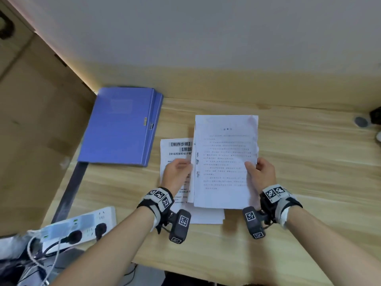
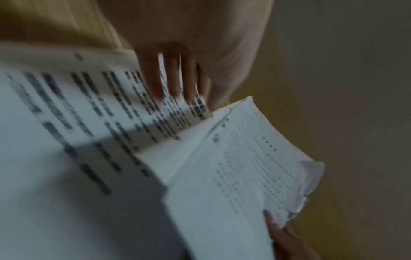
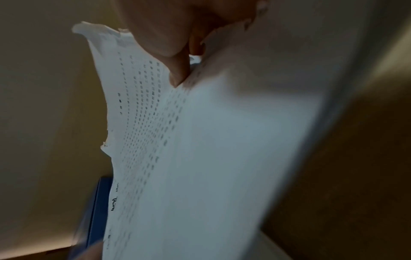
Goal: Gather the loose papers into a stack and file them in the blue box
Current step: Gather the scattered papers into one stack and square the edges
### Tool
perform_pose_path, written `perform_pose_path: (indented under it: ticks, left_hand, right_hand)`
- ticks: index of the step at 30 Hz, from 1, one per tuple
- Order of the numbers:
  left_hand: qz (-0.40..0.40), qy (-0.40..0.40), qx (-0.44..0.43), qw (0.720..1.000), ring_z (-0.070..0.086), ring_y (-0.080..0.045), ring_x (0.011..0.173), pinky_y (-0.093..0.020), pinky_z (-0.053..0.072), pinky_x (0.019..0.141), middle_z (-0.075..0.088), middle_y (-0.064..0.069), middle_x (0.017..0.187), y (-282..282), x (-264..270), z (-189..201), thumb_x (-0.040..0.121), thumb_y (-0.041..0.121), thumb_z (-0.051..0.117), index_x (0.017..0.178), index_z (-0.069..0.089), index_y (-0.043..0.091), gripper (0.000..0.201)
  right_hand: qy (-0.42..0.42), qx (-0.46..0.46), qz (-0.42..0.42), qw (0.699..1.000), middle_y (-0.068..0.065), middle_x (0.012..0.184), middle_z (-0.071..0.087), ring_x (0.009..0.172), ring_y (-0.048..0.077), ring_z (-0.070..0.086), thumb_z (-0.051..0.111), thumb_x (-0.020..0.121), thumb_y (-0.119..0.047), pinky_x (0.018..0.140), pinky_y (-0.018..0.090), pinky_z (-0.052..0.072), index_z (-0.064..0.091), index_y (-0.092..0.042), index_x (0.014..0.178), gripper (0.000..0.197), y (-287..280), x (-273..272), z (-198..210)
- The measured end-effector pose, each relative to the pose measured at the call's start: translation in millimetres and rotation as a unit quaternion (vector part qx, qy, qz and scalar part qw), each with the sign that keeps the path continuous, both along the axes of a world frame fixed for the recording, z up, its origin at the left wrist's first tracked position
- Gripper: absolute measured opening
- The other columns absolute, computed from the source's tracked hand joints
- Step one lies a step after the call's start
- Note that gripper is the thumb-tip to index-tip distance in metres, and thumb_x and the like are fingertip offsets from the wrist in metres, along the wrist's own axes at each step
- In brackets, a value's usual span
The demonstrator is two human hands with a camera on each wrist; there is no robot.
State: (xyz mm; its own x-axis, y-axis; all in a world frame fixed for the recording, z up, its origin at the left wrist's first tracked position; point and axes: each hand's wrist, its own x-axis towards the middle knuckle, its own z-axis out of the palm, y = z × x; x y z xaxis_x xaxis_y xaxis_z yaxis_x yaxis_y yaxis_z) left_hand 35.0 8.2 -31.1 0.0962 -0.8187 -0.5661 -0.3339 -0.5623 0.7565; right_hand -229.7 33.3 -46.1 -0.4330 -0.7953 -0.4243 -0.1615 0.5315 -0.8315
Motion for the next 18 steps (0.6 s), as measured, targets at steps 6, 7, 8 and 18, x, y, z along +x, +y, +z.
perform_pose_path:
  ticks: [6, 7, 8, 18]
  left_hand:
    - [-0.074, -0.295, 0.062, 0.951, 0.046, -0.029, 0.124, -0.040, 0.039, 0.106, 0.052, -0.009, 0.130, 6.3, 50.6, -31.5, 0.065, 0.046, 0.083, 0.128, 0.043, 0.013, 0.082]
    - [-0.084, -0.292, 0.068, 0.950, 0.051, -0.029, 0.119, -0.040, 0.043, 0.101, 0.056, -0.007, 0.126, 7.0, 51.3, -36.0, 0.064, 0.045, 0.083, 0.123, 0.046, 0.016, 0.076]
    - [-0.087, -0.284, 0.071, 0.952, 0.057, -0.027, 0.111, -0.038, 0.049, 0.094, 0.062, -0.003, 0.119, 7.4, 52.2, -40.9, 0.063, 0.044, 0.083, 0.114, 0.051, 0.020, 0.065]
    - [-0.010, -0.098, 0.054, 0.994, 0.072, -0.017, 0.078, -0.039, 0.061, 0.077, 0.075, 0.010, 0.092, 5.9, 68.1, -22.2, 0.075, 0.028, 0.075, 0.088, 0.065, 0.025, 0.017]
  right_hand:
    - [0.069, 0.023, -0.034, 0.997, 0.015, 0.086, 0.064, 0.074, 0.024, 0.057, 0.061, 0.091, -0.010, 0.062, 0.028, 0.044, 0.060, 0.002, 0.091, 0.013, 18.9, 1.0, -4.5]
    - [0.085, 0.030, -0.027, 0.996, 0.012, 0.084, 0.064, 0.071, 0.024, 0.057, 0.061, 0.091, -0.011, 0.060, 0.027, 0.042, 0.060, -0.001, 0.090, 0.011, 22.1, -0.3, -5.2]
    - [0.099, 0.037, -0.022, 0.994, 0.010, 0.081, 0.062, 0.067, 0.021, 0.056, 0.061, 0.091, -0.012, 0.055, 0.025, 0.040, 0.059, -0.003, 0.089, 0.009, 25.1, -1.0, -5.9]
    - [0.106, 0.056, -0.060, 0.991, 0.010, 0.079, 0.059, 0.062, 0.017, 0.052, 0.060, 0.092, -0.009, 0.051, 0.024, 0.037, 0.057, 0.000, 0.090, 0.009, 41.0, -10.4, -4.3]
